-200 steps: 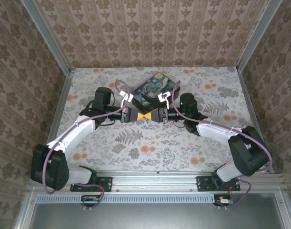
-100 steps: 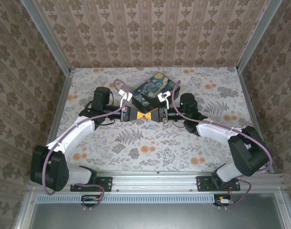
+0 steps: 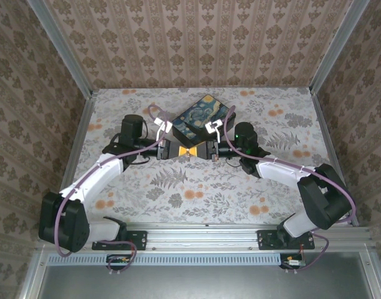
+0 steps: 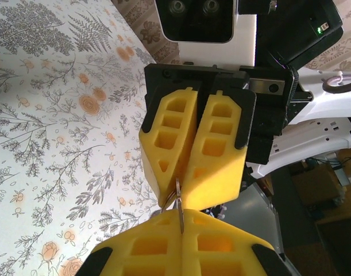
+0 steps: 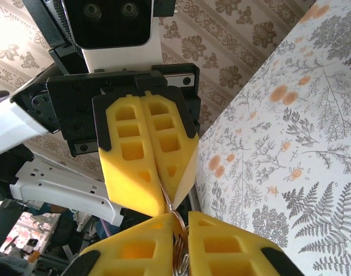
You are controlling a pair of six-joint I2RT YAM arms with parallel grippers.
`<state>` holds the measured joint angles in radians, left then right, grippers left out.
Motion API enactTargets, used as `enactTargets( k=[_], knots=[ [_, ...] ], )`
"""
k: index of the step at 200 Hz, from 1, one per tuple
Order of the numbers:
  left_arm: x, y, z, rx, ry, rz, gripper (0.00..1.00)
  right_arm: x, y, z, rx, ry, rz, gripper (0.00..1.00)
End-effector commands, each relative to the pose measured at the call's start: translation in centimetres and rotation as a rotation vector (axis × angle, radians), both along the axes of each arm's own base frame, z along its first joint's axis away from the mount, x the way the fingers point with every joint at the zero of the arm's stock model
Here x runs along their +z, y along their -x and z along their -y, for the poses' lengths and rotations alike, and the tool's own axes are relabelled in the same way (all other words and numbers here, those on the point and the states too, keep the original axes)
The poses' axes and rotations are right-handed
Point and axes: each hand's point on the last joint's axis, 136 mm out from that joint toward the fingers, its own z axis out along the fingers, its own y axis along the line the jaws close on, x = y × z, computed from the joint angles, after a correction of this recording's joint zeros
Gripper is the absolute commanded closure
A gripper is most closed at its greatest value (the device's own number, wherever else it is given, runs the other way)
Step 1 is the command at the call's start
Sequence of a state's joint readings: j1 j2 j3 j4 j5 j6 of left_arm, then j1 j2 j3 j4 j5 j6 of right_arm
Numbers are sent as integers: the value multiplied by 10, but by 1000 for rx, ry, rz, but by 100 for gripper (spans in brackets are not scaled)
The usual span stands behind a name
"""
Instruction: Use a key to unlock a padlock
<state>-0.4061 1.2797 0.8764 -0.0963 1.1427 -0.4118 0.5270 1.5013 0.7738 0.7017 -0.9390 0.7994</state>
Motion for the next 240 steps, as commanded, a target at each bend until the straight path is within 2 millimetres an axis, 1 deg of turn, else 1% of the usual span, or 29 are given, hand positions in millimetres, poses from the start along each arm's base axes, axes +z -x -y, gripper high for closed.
enactTargets(
  k=[1, 9, 20, 26, 35, 39, 56, 60, 68, 71, 73, 77, 91, 100, 109, 111, 118, 124, 130, 143, 152, 158, 170, 181, 186, 193, 206, 227, 240],
  knots=[
    [7, 3, -2, -7, 24, 25, 100, 6, 5, -2, 16, -28, 48, 97],
    [6, 2, -2, 0, 18, 22, 100, 7, 6, -1, 18, -28, 55, 100],
    [3, -3, -3, 25, 3, 22, 100, 5, 8, 1, 13, -19, 63, 100],
    [1, -7, -5, 44, -8, 18, 91, 2, 7, 2, 3, -7, 65, 100],
    [-2, -12, -7, 70, -22, 13, 72, -4, 7, 6, -12, 15, 65, 100],
    [-4, -15, -8, 83, -28, 9, 65, -6, 6, 8, -18, 24, 68, 100],
    [-5, -27, -13, 145, -48, 8, 44, -16, 4, 19, -54, 69, 59, 100],
    [-7, -30, -15, 165, -56, 5, 41, -19, 2, 23, -67, 79, 55, 100],
    [-8, -36, -17, 197, -71, -1, 38, -26, -2, 32, -96, 105, 39, 100],
    [-8, -39, -18, 210, -77, -4, 37, -33, -5, 37, -114, 122, 21, 100],
    [-9, -40, -18, 222, -84, -5, 37, -28, -4, 40, -124, 118, 33, 100],
    [-10, -44, -19, 243, -98, -12, 36, -28, -6, 46, -143, 123, 30, 100],
    [-23, -59, -23, 348, -171, -51, 35, -37, -12, 67, -217, 160, 0, 100],
    [-38, -70, -26, 450, -251, -95, 34, -45, -18, 84, -291, 208, -20, 100],
    [-58, -80, -32, 571, -367, -142, 33, -52, -23, 103, -378, 268, -45, 100],
    [-62, -77, -28, 578, -391, -151, 33, -55, -26, 109, -408, 286, -53, 100],
    [-78, -77, -28, 663, -491, -179, 33, -57, -30, 126, -479, 321, -64, 100],
    [-86, -75, -23, 702, -543, -192, 33, -59, -34, 142, -544, 351, -74, 100],
    [-91, -73, -10, 717, -574, -175, 32, -59, -36, 159, -608, 380, -85, 100],
    [-103, -70, 9, 795, -658, -165, 28, -59, -42, 194, -754, 449, -105, 100],
    [-108, -72, 25, 836, -690, -150, 26, -57, -43, 217, -846, 488, -121, 100],
    [-114, -74, 29, 885, -736, -149, 25, -57, -43, 228, -890, 499, -135, 100],
    [-122, -79, 47, 939, -795, -117, 25, -55, -43, 241, -938, 501, -158, 100],
    [-124, -85, 67, 973, -820, -75, 24, -57, -44, 248, -967, 505, -184, 100],
    [-130, -85, 73, 985, -842, -67, 23, -58, -44, 250, -974, 511, -190, 100],
    [-131, -90, 87, 1005, -844, -52, 23, -60, -44, 253, -988, 521, -197, 100],
    [-142, -98, 104, 1041, -872, -35, 23, -65, -43, 259, -1028, 531, -216, 100],
    [-157, -113, 111, 1165, -945, -19, 23, -74, -41, 278, -1126, 553, -253, 100],
    [-164, -124, 116, 1215, -958, 4, 23, -77, -39, 290, -1174, 554, -279, 100]
  ],
)
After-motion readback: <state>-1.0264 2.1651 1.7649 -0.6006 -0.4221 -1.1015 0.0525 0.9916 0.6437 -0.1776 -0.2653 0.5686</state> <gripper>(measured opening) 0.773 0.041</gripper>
